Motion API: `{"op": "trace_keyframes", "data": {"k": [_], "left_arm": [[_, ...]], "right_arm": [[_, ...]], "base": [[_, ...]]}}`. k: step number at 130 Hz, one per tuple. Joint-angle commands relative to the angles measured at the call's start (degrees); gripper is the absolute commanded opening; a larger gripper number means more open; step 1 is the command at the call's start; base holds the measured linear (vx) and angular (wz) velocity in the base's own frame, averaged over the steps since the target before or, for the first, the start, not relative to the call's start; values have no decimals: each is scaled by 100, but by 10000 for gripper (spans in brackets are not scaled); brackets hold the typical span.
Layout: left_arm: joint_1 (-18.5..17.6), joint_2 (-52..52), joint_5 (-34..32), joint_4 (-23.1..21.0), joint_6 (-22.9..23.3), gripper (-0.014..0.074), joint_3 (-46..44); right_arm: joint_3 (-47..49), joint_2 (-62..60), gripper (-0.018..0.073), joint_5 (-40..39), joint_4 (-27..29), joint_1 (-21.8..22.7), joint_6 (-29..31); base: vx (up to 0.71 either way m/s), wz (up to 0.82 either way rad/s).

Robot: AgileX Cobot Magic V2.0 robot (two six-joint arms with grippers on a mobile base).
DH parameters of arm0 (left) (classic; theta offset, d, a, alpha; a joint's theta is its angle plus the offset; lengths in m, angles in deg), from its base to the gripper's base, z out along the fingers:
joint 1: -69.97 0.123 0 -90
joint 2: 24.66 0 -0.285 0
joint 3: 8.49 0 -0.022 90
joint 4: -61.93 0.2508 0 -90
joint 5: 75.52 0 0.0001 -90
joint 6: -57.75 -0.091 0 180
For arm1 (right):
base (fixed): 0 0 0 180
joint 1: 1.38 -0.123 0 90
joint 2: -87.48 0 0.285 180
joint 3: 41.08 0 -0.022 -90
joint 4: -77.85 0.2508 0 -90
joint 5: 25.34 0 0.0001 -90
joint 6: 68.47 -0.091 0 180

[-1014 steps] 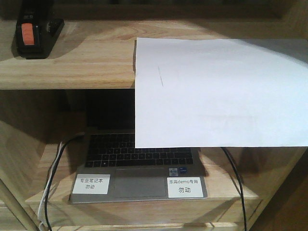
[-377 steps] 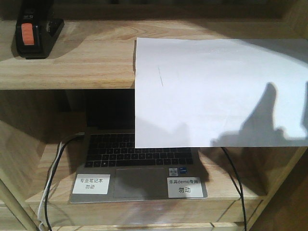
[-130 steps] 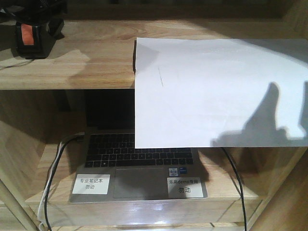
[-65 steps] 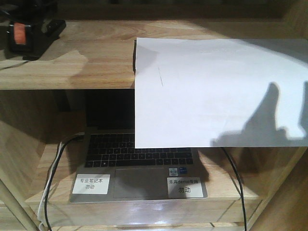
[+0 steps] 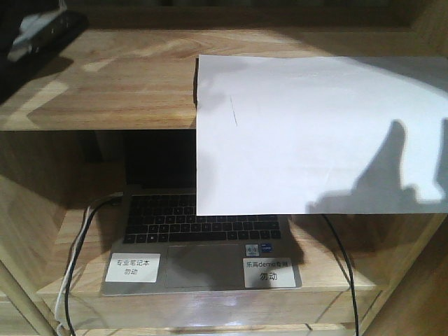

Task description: Grab stapler and paper to desk for stapling

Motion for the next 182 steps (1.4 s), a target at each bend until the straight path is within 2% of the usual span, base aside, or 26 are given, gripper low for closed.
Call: {"op": "trace_keyframes", "data": {"k": [1, 2, 24, 44, 58, 91, 122, 138, 182], "left_arm": [[4, -647, -1053, -471, -556, -8, 440], [4, -724, -1099, -537, -701, -8, 536], [4, -1658, -1606, -1312, -1630, -8, 1631], [4, -2522, -1759, -1964, -2218, -8, 2461], [4, -3207, -1753, -2156, -2520, -8, 2972], [4, -4647, -1633, -2185, -2565, -8, 3891], [4, -5753, -929, -2185, -2565, -8, 4317], [4, -6026, -734, -2185, -2565, -6, 4316], [4, -6087, -754, -2185, -2565, -6, 4316]], "right_arm": [[149, 66, 325, -424, 17, 45, 25], [149, 66, 325, -424, 17, 45, 25], [149, 66, 325, -424, 17, 45, 25], [149, 66, 325, -424, 17, 45, 25], [149, 66, 325, -424, 17, 45, 25], [149, 66, 325, -424, 17, 45, 25], [149, 66, 325, -424, 17, 45, 25], [149, 66, 325, -424, 17, 45, 25], [149, 66, 325, -424, 17, 45, 25]], "base": [[0, 0], [0, 0], [0, 0], [0, 0], [0, 0], [0, 0], [0, 0], [0, 0], [0, 0]]}}
